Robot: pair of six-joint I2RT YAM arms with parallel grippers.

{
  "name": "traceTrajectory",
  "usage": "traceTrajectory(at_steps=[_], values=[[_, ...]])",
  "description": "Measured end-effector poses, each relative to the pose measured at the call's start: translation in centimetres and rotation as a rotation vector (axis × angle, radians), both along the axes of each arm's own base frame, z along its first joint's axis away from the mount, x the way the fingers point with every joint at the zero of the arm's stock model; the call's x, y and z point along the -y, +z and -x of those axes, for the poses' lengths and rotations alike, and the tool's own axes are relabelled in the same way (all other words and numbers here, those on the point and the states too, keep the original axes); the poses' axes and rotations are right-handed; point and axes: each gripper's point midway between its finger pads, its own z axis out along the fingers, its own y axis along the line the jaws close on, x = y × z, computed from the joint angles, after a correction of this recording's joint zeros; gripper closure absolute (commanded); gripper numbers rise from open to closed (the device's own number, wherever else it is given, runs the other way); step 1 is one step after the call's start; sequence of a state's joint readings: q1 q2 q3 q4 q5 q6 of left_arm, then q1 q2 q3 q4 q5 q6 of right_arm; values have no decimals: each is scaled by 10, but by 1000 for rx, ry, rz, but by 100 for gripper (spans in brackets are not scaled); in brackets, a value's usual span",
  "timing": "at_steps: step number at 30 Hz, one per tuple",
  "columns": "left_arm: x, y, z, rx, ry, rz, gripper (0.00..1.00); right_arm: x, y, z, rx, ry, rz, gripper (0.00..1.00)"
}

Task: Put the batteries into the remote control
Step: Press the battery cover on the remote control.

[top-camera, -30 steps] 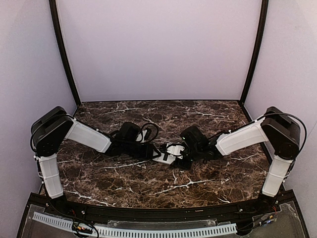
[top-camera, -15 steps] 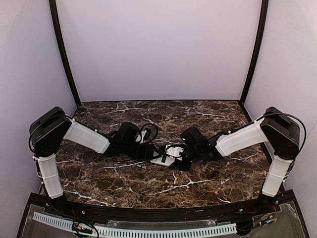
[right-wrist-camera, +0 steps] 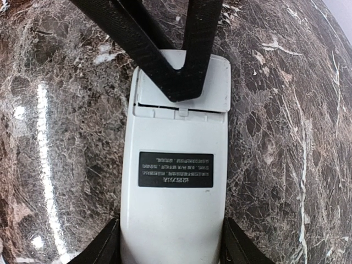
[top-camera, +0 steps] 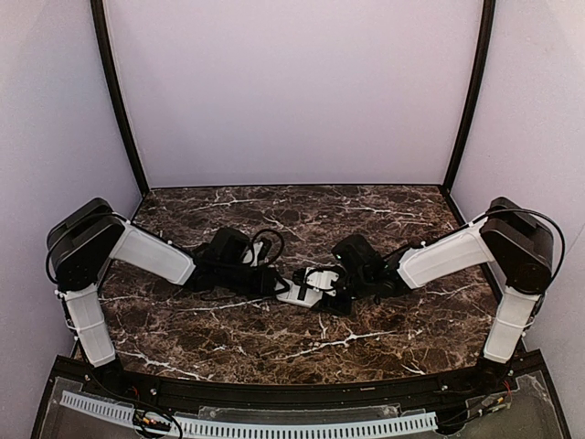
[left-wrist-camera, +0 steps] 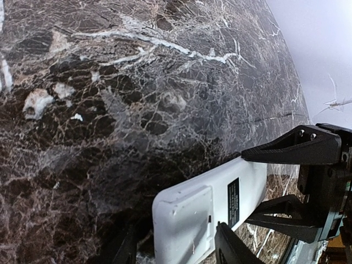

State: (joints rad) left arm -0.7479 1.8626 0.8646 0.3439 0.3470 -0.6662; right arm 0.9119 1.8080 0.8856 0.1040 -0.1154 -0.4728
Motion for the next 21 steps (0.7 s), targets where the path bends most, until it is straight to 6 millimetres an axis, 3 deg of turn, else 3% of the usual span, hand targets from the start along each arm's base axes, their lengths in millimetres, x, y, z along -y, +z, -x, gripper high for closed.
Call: traceTrajectory(at_steps=[11, 21], values=[[-8, 0, 2, 7, 18, -20, 54, 0, 0, 2, -19, -1, 7, 99], [-13, -3, 4, 9, 23, -38, 66, -2, -1, 3, -34, 6, 3, 99]])
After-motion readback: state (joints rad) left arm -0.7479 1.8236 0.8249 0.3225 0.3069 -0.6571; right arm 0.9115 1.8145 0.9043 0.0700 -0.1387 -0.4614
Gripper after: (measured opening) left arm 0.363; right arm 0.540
